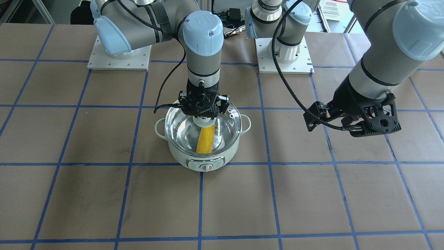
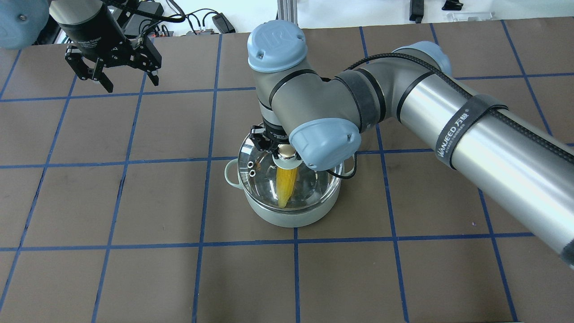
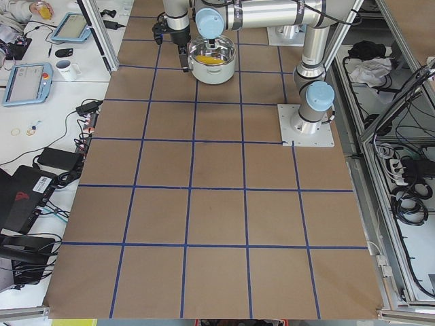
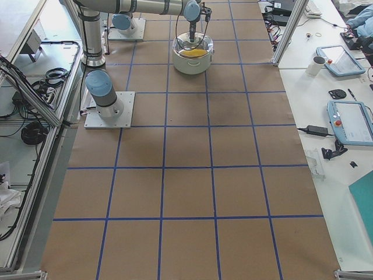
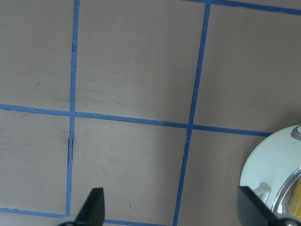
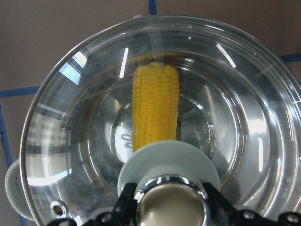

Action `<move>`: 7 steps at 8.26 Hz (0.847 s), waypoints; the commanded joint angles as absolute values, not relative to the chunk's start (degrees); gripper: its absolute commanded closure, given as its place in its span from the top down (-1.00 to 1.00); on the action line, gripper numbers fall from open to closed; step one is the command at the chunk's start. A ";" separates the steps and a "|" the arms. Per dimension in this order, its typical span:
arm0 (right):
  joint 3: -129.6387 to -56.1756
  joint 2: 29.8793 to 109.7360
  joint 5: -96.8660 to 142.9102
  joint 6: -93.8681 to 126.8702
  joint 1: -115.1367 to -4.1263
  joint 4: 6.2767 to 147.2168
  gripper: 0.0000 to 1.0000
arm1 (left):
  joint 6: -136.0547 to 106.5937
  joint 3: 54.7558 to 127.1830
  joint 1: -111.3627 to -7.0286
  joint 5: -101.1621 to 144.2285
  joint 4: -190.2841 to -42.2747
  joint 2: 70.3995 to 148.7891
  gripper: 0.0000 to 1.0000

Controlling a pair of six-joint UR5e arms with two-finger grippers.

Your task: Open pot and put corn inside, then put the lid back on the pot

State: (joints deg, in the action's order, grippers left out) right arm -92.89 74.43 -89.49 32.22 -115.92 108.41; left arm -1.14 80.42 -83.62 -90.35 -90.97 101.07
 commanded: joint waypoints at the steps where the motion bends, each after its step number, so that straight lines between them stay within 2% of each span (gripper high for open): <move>1: -92.90 74.36 -89.56 31.82 -115.93 107.93 -0.63 | -1.14 80.42 -83.58 -90.35 -90.97 101.07 1.00; 2: -92.90 74.36 -89.73 32.08 -115.93 107.93 -0.04 | -1.14 80.42 -83.67 -90.35 -90.97 101.07 1.00; 3: -92.90 74.44 -89.91 32.17 -115.93 108.19 0.76 | -1.14 80.42 -83.58 -90.26 -90.97 101.07 1.00; 4: -92.90 74.44 -89.83 32.25 -115.93 108.28 0.96 | -1.14 80.42 -83.67 -90.26 -90.97 101.07 1.00; 7: -92.81 74.44 -90.00 31.91 -115.93 108.28 1.00 | -1.14 80.51 -83.67 -90.26 -90.97 101.07 1.00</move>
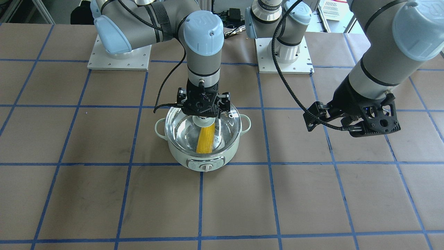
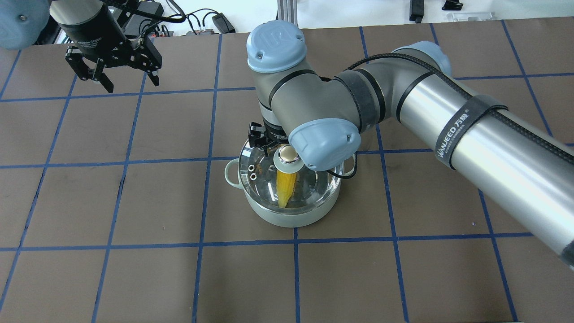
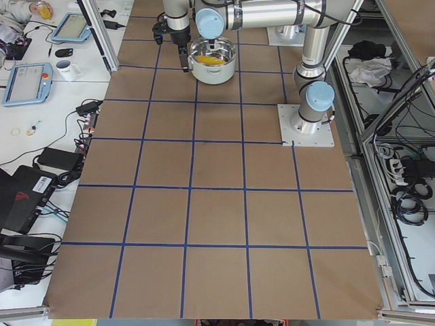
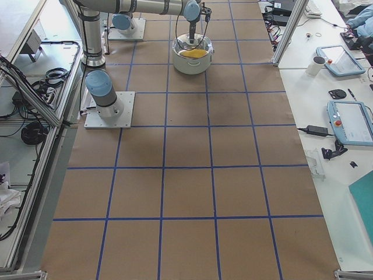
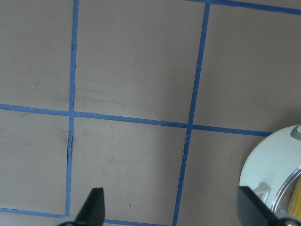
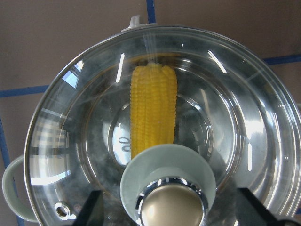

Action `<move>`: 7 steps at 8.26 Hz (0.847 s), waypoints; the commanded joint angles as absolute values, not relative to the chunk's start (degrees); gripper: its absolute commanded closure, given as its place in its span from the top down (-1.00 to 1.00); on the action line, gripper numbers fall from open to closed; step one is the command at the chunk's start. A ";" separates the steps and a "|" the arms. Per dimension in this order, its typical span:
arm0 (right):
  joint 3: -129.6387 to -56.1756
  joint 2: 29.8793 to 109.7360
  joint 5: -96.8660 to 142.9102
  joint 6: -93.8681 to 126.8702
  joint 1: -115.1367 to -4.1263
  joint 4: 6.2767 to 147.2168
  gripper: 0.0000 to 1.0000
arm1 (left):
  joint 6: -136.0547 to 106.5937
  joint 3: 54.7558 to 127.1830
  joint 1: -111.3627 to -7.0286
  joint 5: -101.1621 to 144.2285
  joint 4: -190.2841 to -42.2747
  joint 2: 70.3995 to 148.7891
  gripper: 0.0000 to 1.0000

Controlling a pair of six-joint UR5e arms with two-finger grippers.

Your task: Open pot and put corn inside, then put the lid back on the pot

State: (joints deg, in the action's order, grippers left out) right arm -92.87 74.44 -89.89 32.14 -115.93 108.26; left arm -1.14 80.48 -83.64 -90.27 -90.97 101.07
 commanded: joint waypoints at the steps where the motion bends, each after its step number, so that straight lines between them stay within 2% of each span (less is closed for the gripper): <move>1: -92.81 74.62 -90.35 31.38 -115.84 108.54 1.00 | -1.14 80.51 -83.67 -90.26 -90.97 101.07 1.00; 3: -92.20 78.63 -91.57 26.67 -112.78 107.41 1.00 | -1.14 80.51 -83.58 -90.26 -90.97 101.07 1.00; 7: -89.40 90.95 -90.09 15.60 -98.30 90.92 1.00 | -0.97 80.24 -83.67 -90.26 -90.88 100.73 1.00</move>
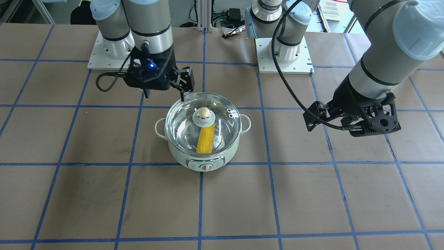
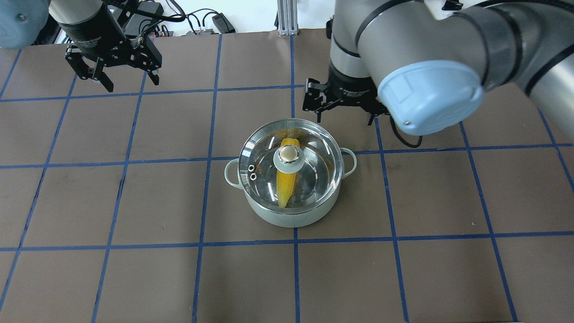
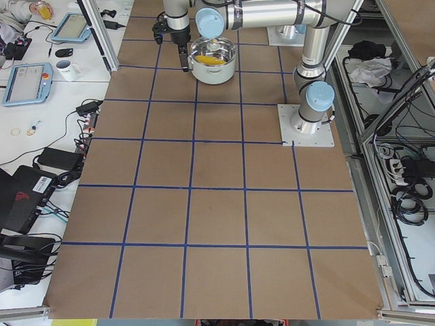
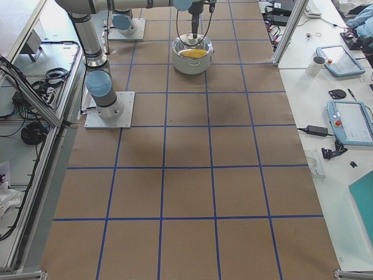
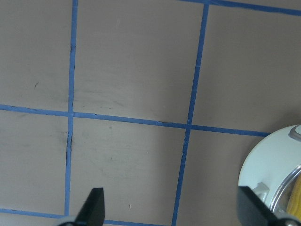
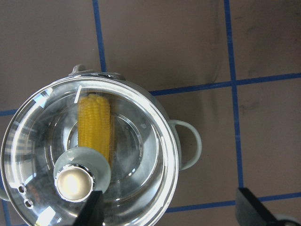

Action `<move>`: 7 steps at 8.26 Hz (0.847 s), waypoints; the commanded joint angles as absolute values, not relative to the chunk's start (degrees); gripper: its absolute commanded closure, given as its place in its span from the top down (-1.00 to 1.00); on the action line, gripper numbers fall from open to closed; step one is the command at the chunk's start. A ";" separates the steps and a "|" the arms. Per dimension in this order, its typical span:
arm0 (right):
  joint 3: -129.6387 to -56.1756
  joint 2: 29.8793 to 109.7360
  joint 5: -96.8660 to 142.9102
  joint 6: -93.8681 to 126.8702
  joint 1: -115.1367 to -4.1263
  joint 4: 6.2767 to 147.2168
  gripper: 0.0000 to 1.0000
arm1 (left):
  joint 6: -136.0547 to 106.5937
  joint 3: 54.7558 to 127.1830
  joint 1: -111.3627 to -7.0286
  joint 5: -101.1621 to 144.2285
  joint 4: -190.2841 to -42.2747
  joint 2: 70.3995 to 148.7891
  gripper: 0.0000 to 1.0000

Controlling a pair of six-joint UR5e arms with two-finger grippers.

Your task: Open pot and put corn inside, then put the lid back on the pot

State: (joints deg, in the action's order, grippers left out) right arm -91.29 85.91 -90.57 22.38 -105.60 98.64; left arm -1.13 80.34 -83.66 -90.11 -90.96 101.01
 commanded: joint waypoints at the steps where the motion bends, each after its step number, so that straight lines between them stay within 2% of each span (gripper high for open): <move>1: -87.64 91.84 -90.09 11.47 -94.09 87.14 1.00 | -1.05 80.24 -84.02 -90.26 -90.88 100.64 1.00; 7: -87.19 92.55 -89.83 8.70 -92.64 83.85 1.00 | -1.84 80.24 -84.20 -90.44 -91.05 98.09 1.00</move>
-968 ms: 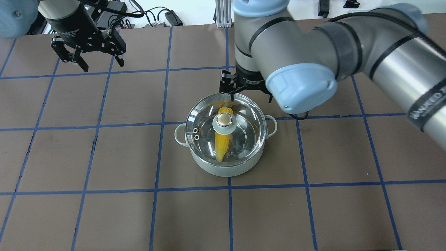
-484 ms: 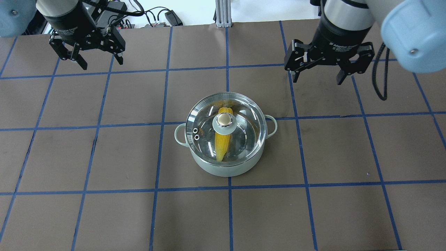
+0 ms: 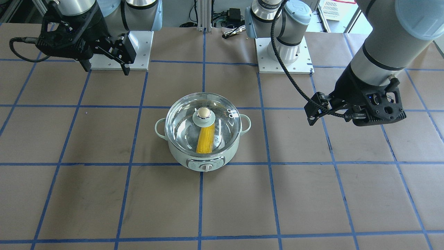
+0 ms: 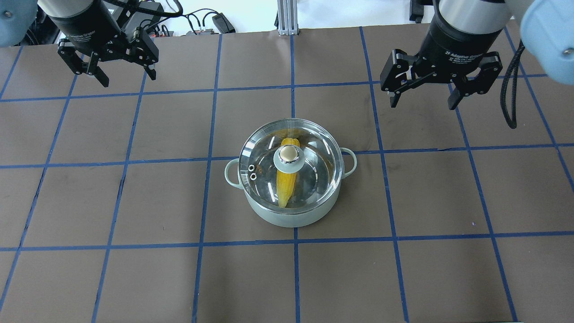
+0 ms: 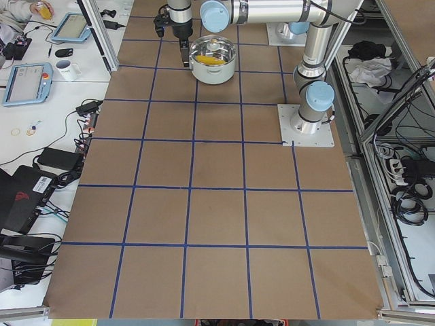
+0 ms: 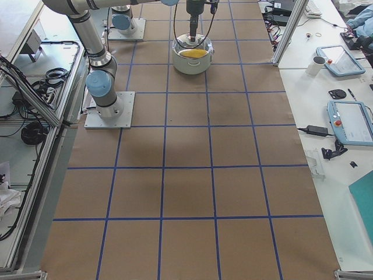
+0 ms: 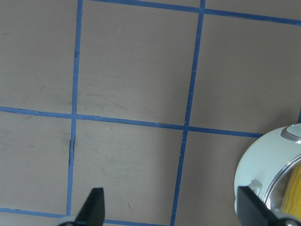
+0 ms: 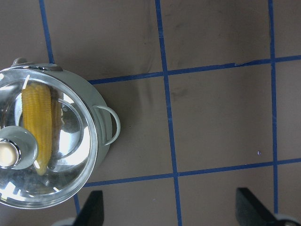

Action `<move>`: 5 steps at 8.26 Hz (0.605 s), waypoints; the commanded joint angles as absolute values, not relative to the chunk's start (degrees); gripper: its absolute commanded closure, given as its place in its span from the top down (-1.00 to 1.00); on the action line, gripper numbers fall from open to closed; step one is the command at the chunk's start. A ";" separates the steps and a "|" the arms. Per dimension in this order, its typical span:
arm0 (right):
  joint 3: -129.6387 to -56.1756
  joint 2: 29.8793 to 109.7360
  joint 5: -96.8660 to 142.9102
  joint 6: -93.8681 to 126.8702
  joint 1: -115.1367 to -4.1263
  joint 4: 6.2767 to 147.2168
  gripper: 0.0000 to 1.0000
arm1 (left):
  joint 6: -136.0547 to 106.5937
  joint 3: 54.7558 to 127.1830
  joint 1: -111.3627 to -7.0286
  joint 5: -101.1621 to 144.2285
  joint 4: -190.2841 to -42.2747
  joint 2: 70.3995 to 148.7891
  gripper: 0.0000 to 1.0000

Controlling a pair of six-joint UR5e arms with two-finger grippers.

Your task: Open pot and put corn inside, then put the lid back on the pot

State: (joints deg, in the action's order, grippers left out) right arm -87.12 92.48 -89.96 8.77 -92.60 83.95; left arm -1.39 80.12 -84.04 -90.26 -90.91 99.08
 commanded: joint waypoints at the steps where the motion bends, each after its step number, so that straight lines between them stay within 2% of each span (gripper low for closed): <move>1: -87.27 92.55 -89.82 8.70 -92.72 83.76 1.00 | -1.85 80.42 -84.20 -90.44 -91.23 96.43 1.00; 3: -87.45 92.64 -89.82 8.70 -92.72 83.85 1.00 | -1.76 80.51 -84.20 -90.44 -91.32 93.88 1.00; 5: -87.54 92.72 -89.82 8.70 -92.72 83.85 1.00 | -1.15 80.33 -84.11 -90.44 -92.28 94.65 1.00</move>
